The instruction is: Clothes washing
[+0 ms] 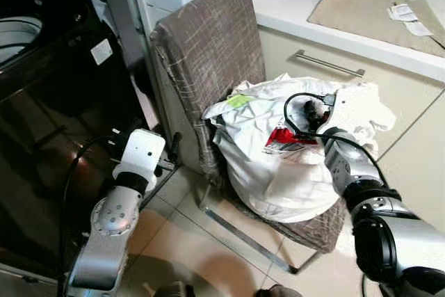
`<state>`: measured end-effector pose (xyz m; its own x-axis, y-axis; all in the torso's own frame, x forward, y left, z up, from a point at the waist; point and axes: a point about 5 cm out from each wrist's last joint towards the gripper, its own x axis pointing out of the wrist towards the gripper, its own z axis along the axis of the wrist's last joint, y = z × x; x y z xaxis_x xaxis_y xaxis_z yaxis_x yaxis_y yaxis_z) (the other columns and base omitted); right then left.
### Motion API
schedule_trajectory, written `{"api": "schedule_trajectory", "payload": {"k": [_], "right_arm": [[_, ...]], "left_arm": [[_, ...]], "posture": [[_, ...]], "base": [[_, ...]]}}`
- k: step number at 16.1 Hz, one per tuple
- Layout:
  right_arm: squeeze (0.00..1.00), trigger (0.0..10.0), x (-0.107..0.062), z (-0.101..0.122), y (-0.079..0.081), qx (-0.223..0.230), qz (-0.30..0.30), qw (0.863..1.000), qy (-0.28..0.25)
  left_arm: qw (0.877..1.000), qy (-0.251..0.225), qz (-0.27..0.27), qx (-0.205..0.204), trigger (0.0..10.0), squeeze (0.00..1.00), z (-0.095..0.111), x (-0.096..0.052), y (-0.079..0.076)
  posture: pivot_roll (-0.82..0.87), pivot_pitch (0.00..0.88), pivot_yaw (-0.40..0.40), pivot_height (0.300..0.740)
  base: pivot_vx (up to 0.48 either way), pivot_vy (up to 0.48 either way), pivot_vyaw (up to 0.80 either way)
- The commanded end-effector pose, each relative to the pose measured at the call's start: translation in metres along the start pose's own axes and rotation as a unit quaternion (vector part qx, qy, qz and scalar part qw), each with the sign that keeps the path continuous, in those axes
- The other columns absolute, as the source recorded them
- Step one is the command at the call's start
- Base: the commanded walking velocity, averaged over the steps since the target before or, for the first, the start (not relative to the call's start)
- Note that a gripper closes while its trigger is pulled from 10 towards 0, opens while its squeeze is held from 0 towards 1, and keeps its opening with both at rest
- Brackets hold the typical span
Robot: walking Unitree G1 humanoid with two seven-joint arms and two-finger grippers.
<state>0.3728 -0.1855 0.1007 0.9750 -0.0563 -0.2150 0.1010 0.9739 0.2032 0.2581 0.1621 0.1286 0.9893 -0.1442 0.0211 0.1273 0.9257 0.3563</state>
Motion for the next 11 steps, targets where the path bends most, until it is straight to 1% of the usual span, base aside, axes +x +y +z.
{"api": "schedule_trajectory", "payload": {"k": [1,3,4,5,6,7,8,9,10,11], "right_arm": [[0.00,0.0,-0.003,-0.024,0.009,0.043,0.018,0.997,0.062],[0.00,0.0,-0.004,-0.027,0.011,0.024,0.026,0.997,0.067],[0.00,0.0,-0.005,-0.029,0.011,0.015,0.029,0.997,0.072],[0.00,0.0,-0.006,-0.030,0.009,0.014,0.033,0.996,0.076],[0.00,0.0,-0.007,-0.033,0.007,0.012,0.036,0.996,0.084],[0.00,0.0,-0.008,-0.036,0.003,0.013,0.030,0.995,0.093],[0.00,0.0,-0.008,-0.035,0.006,0.011,0.034,0.995,0.092],[0.00,0.0,-0.006,-0.032,0.014,-0.008,0.054,0.995,0.088],[0.00,0.0,-0.005,-0.028,0.016,-0.023,0.064,0.994,0.083],[0.00,0.0,-0.004,-0.025,0.018,-0.016,0.065,0.995,0.079]], "left_arm": [[1.000,-0.002,0.001,0.001,10.0,0.00,0.003,0.002,-0.002],[1.000,-0.002,-0.001,-0.004,10.0,0.00,0.003,0.003,-0.007],[1.000,-0.008,-0.006,-0.009,10.0,0.00,0.006,0.006,-0.012],[1.000,-0.015,-0.009,-0.012,10.0,0.00,0.009,0.008,-0.015],[1.000,-0.020,-0.011,-0.016,10.0,0.00,0.011,0.013,-0.019],[1.000,-0.016,-0.003,-0.023,10.0,0.00,0.009,0.016,-0.021],[0.999,-0.023,-0.001,-0.028,10.0,0.00,0.013,0.019,-0.022],[0.999,-0.035,-0.003,-0.030,10.0,0.00,0.019,0.022,-0.022],[0.999,-0.037,-0.004,-0.032,10.0,0.00,0.021,0.027,-0.027],[0.999,-0.039,-0.011,-0.033,10.0,0.00,0.022,0.029,-0.031]], "posture": [[0.11,0.114,0.001,0.740],[0.09,0.111,-0.013,0.740],[0.08,0.100,-0.024,0.740],[0.07,0.108,-0.028,0.740],[0.06,0.097,-0.037,0.740],[0.05,0.094,-0.052,0.740],[0.05,0.086,-0.064,0.740],[0.04,0.076,-0.064,0.740],[0.04,0.070,-0.057,0.740],[0.04,0.066,-0.062,0.740]], "base": [[0.000,0.000,0.00],[0.000,0.000,0.00],[0.000,0.000,0.00],[0.000,0.000,0.00],[0.000,0.000,0.00],[0.000,0.000,0.00],[0.000,0.000,0.00],[0.000,0.000,0.00],[0.000,0.000,0.00],[0.000,0.000,0.00]]}}
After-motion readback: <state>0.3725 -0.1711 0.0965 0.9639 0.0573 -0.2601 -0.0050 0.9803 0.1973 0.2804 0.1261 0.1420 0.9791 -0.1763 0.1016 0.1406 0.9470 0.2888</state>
